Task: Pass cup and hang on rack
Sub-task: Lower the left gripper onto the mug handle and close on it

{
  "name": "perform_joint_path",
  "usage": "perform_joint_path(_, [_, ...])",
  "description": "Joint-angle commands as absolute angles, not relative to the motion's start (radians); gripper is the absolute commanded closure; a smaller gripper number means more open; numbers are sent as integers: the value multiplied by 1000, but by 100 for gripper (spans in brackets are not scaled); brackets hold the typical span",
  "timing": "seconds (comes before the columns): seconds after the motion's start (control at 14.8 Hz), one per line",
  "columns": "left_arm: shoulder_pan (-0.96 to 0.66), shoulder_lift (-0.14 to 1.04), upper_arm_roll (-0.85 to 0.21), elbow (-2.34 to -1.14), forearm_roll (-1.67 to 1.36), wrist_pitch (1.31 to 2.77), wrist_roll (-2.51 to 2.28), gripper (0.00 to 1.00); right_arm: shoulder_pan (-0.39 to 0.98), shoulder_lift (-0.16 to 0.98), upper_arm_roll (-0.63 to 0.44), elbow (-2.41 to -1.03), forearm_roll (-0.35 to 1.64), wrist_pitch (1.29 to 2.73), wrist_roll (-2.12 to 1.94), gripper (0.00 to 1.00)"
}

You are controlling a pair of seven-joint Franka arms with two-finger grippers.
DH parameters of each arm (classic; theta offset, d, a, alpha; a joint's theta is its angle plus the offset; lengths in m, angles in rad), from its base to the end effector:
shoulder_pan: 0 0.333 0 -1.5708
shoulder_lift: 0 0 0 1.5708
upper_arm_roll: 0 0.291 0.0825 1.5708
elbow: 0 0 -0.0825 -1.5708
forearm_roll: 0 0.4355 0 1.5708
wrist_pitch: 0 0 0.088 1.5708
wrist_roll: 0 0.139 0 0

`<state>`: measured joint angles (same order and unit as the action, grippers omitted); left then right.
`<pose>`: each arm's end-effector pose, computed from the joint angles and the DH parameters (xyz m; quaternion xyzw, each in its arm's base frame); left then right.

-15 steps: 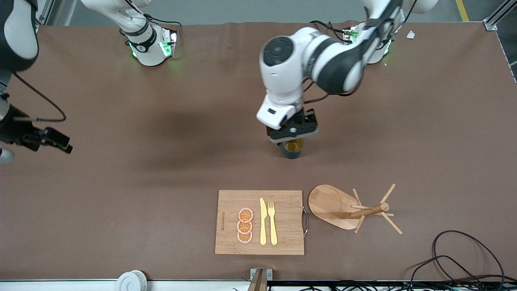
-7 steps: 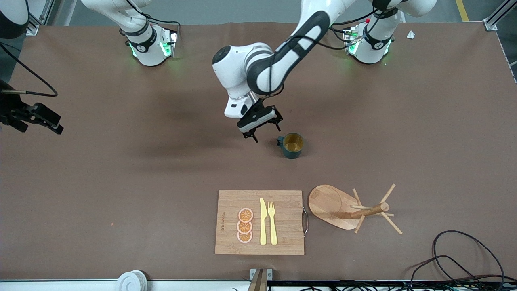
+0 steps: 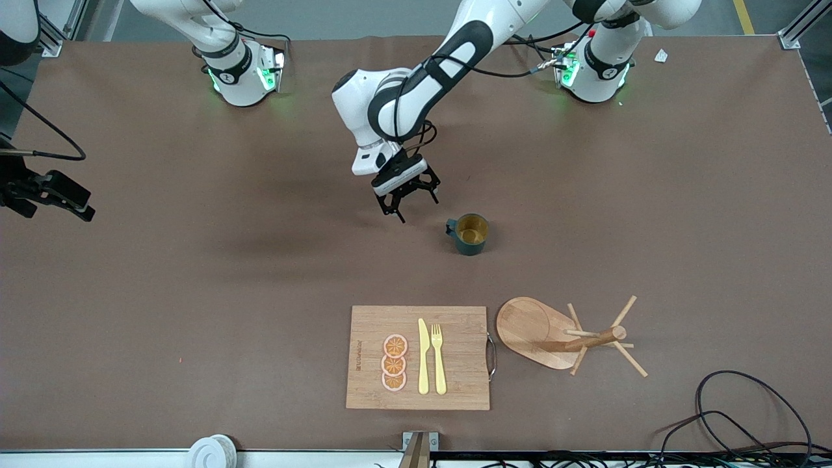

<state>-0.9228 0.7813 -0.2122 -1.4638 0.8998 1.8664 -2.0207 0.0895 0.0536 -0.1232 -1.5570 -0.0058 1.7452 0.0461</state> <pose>0.3890 -0.6002 0.1417 -0.9082 -0.2264 -0.3154 0.1565 0.6418 -0.0207 0.5586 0.9969 -0.0392 0.0675 0.0057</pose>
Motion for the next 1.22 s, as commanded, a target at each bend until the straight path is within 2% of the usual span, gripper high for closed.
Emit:
perform_joint_path(0.0, [-927,779,-202,-1477,930,1784,-2094,0,87,69,-118,-1539,-21,1735,38,0])
perform_joint_path(0.14, [-927,787,-202,-1477,928,1747,-2097,6,84,71,-118,-1539,-20,1735,41,0])
perform_joint_path(0.47, [-927,831,-202,-1468,927,1743,-2112,11,86,71,-118,-1532,-20,1738,48,0])
perform_joint_path(1.02, [-919,831,-192,-1462,914,1718,-2138,19,112,63,-107,-1517,-28,1715,51,0])
perform_joint_path(1.15, [-919,841,-190,-1463,908,1686,-2138,26,109,64,-107,-1508,-38,1701,48,0])
